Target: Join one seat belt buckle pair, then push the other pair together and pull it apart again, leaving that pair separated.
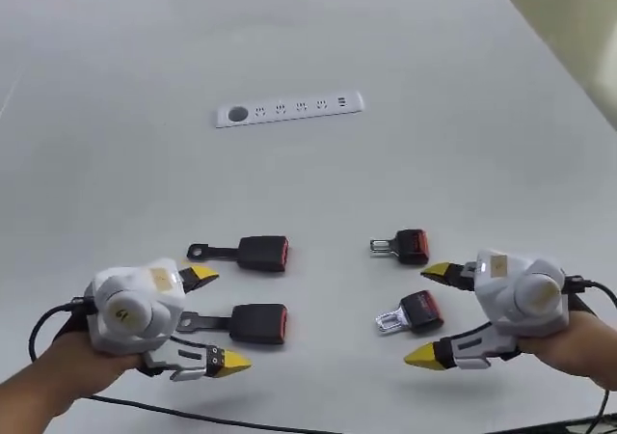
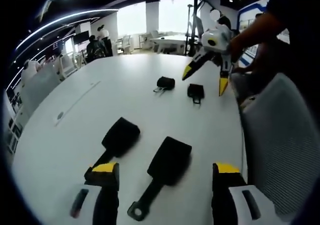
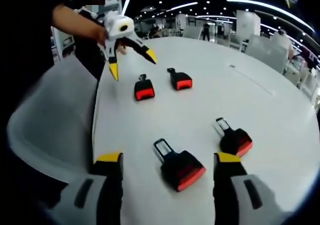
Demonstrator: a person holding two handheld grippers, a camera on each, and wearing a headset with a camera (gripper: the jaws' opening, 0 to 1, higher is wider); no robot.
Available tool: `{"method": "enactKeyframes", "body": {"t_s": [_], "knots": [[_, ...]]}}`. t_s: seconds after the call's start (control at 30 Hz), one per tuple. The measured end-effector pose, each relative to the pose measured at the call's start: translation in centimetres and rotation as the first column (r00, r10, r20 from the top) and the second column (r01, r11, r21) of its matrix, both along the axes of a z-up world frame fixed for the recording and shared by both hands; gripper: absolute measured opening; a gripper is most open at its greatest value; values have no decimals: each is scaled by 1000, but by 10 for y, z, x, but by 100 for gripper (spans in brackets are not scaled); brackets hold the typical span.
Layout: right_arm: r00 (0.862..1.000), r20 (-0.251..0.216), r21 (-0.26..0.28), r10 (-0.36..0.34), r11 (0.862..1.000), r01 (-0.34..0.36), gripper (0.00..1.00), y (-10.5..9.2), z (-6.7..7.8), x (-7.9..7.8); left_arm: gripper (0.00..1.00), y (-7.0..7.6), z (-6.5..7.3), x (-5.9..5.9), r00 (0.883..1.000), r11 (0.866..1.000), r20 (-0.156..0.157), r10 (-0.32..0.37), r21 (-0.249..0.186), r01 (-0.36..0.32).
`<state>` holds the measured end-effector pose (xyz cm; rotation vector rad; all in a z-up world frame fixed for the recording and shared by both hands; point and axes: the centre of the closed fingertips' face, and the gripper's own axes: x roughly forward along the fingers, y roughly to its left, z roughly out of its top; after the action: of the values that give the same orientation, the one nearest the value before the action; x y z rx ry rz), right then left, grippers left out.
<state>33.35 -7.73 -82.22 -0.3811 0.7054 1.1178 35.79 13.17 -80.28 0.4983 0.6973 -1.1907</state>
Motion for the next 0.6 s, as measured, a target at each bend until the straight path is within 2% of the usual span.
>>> {"method": "enactKeyframes", "body": {"t_s": [0.07,0.23,0.37,0.43,0.47,0.5,0.6], "knots": [[1000,-15,-9,17,1000,-17,71,-1,-4,1,74,-2,-4,1,1000,1000,-4,-17,6,17],[998,-30,-39,62,997,-63,69,-3,-12,2,68,-6,-14,3,996,995,4,-86,40,86],[996,-39,-45,81,996,-83,65,-5,-14,4,66,-7,-25,4,990,987,2,-142,80,141],[995,-46,-46,93,994,-95,62,-5,-15,4,65,-8,-31,2,986,982,-11,-164,98,164],[993,-48,-50,105,993,-108,61,-5,-15,4,64,-6,-35,2,981,974,-4,-196,116,195],[992,-46,-55,117,991,-119,60,-5,-16,3,62,-6,-37,2,978,971,1,-207,125,205],[987,-50,-83,155,984,-158,58,-6,-19,2,59,-7,-43,1,977,968,-17,-213,132,214]]}}
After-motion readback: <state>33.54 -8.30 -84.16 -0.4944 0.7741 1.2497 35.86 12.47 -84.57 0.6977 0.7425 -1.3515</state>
